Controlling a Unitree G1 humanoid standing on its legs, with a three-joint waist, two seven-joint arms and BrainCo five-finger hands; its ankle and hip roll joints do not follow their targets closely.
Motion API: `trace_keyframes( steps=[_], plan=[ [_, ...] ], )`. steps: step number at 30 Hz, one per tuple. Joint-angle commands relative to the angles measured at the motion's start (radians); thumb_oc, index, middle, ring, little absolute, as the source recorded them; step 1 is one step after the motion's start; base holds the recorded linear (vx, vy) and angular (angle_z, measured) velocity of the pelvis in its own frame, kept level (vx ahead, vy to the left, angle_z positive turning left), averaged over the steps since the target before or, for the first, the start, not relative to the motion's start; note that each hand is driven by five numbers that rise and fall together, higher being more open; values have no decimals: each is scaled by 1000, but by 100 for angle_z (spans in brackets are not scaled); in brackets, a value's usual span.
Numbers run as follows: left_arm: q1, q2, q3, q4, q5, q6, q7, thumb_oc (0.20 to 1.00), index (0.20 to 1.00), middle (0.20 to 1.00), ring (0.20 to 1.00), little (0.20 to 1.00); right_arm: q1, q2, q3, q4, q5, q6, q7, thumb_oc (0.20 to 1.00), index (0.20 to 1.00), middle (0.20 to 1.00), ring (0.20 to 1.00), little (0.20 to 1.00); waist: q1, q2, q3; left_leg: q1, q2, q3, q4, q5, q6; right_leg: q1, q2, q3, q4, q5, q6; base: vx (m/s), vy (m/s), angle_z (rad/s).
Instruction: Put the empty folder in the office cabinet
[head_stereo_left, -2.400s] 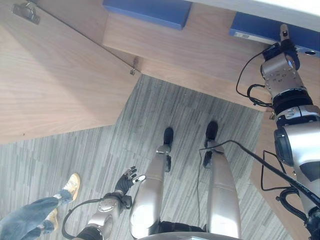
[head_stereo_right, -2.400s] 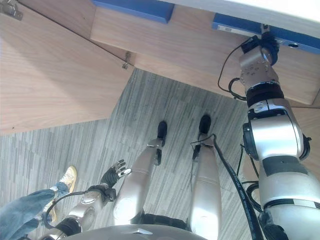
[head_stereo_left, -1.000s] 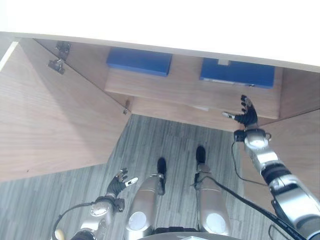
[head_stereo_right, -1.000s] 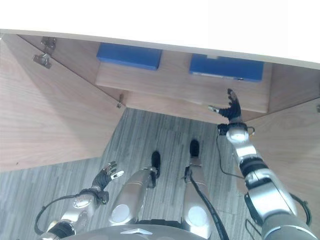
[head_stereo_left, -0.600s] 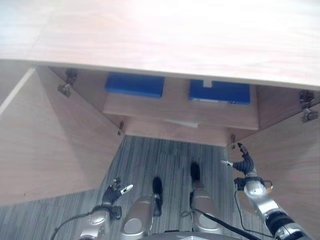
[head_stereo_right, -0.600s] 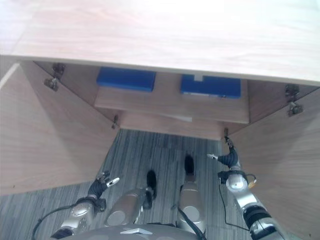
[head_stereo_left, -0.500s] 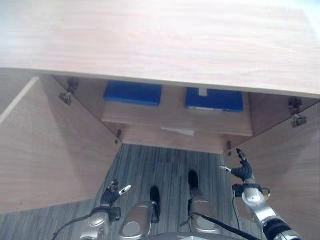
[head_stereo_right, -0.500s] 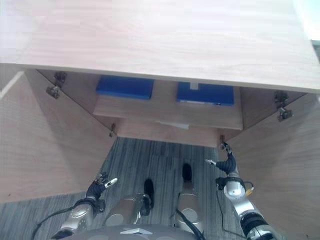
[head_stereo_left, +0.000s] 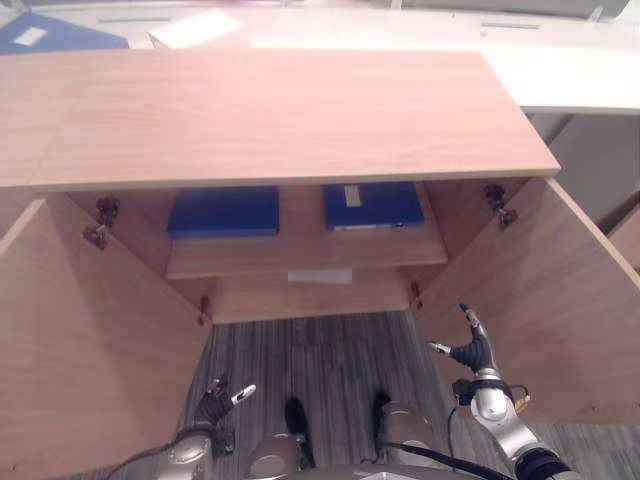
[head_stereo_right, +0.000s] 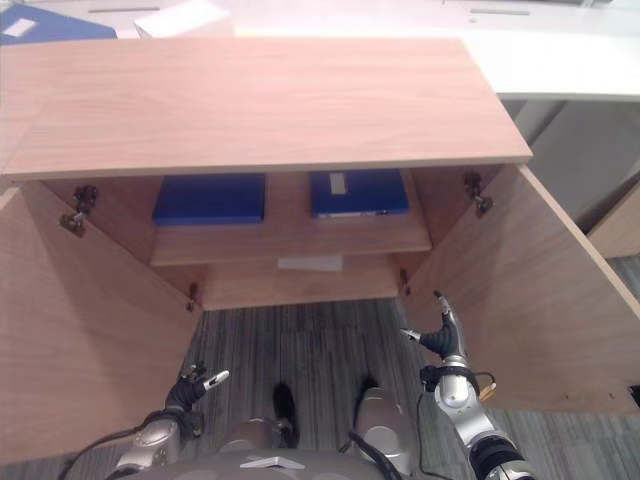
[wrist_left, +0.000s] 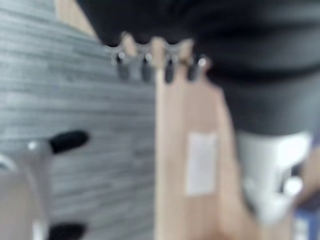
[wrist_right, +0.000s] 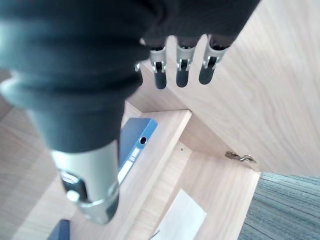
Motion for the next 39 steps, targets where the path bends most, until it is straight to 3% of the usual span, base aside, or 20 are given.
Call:
trace_keyframes(
  steps=[1, 4, 8, 10, 14, 20, 23, 26, 27, 29, 32, 33, 39],
  plan=[
    [-2, -1, 32, 23, -34, -50, 17, 1000, 1000, 1000, 1000, 1000, -19, -43, -2, -8, -5, -72, -156, 1000, 1000, 1000, 1000, 1000, 4, 11, 8, 32, -76, -82, 59, -219, 26, 97, -6, -26, -159, 26, -41, -99, -61, -48],
    [-3, -13, 34, 56, -37, -67, 16, 1000, 1000, 1000, 1000, 1000, -5, -26, -20, 45, 15, -92, -245, 1000, 1000, 1000, 1000, 1000, 8, 10, -4, 36, -71, -67, 32, -200, 8, 162, 8, -35, -236, -12, -37, -60, -109, -66],
    [10, -31, 41, 68, -40, -83, 12, 1000, 1000, 1000, 1000, 1000, 39, -7, -75, 51, 28, -114, -439, 1000, 1000, 1000, 1000, 1000, -8, 6, -16, 42, -68, -49, 14, -181, -21, 197, 32, -18, -347, 9, -40, -24, -113, -53],
    [16, -44, 33, 70, -51, -87, 20, 1000, 1000, 1000, 1000, 1000, 67, 12, -127, 60, 59, -127, -605, 1000, 1000, 1000, 1000, 1000, -23, 10, -27, 46, -62, -40, -1, -166, -37, 206, 46, -11, -396, 31, -46, 2, -95, -33],
    [18, -68, 15, 102, -78, -94, 6, 1000, 1000, 1000, 1000, 1000, 88, 53, -224, 120, 89, -166, -780, 1000, 1000, 1000, 1000, 1000, -48, 23, -44, 70, -55, -30, -28, -146, -55, 224, 72, -2, -447, 53, -59, 48, -64, -25],
    [24, -78, -32, 143, -41, -94, -15, 1000, 1000, 1000, 1000, 1000, 32, 71, -325, 250, 187, -303, -758, 1000, 1000, 1000, 1000, 1000, -32, 42, -71, 101, -56, -51, -56, -133, -69, 262, 86, -26, -481, 53, -73, 52, -71, -3],
    [30, -70, -50, 146, -7, -79, -17, 1000, 1000, 1000, 1000, 1000, 0, 65, -341, 282, 232, -334, -767, 1000, 1000, 1000, 1000, 1000, -16, 45, -86, 114, -58, -67, -63, -133, -74, 279, 87, -42, -494, 53, -76, 71, -105, 21],
    [41, -47, -74, 144, 55, -47, -28, 1000, 1000, 1000, 1000, 1000, -45, 43, -387, 319, 293, -373, -719, 1000, 1000, 1000, 1000, 1000, 12, 44, -115, 130, -60, -87, -73, -135, -78, 300, 91, -72, -505, 50, -78, 94, -165, 19],
    [48, -35, -84, 141, 82, -32, -30, 1000, 1000, 1000, 1000, 1000, -67, 36, -393, 324, 403, -369, -588, 1000, 1000, 1000, 1000, 1000, 24, 44, -125, 135, -59, -94, -73, -136, -80, 308, 90, -83, -508, 47, -80, 97, -153, 27],
    [53, -24, -87, 137, 96, -19, -32, 1000, 1000, 1000, 1000, 1000, -81, 27, -395, 328, 439, -358, -511, 1000, 1000, 1000, 1000, 1000, 32, 44, -130, 137, -59, -98, -73, -137, -81, 313, 90, -90, -511, 46, -81, 80, -142, 21],
    [65, 16, -79, 122, 131, 8, -47, 1000, 1000, 1000, 1000, 1000, -126, -3, -401, 318, 567, -300, -410, 1000, 1000, 1000, 1000, 1000, 51, 45, -137, 141, -59, -107, -73, -136, -83, 318, 88, -103, -514, 44, -82, 47, -164, 12],
    [68, 41, -76, 107, 129, 24, -56, 1000, 1000, 1000, 1000, 1000, -155, -42, -422, 311, 658, -253, -332, 1000, 1000, 1000, 1000, 1000, 57, 48, -136, 138, -59, -110, -73, -134, -85, 314, 88, -108, -512, 42, -83, -6, -113, 12],
    [78, 81, -66, 93, 126, 31, -89, 1000, 1000, 1000, 1000, 1000, -280, -169, -406, 296, 725, -118, 24, 1000, 1000, 1000, 1000, 1000, 68, 74, -118, 121, -65, -126, -73, -123, -93, 297, 85, -109, -507, 40, -90, -50, -13, 3]
  ],
)
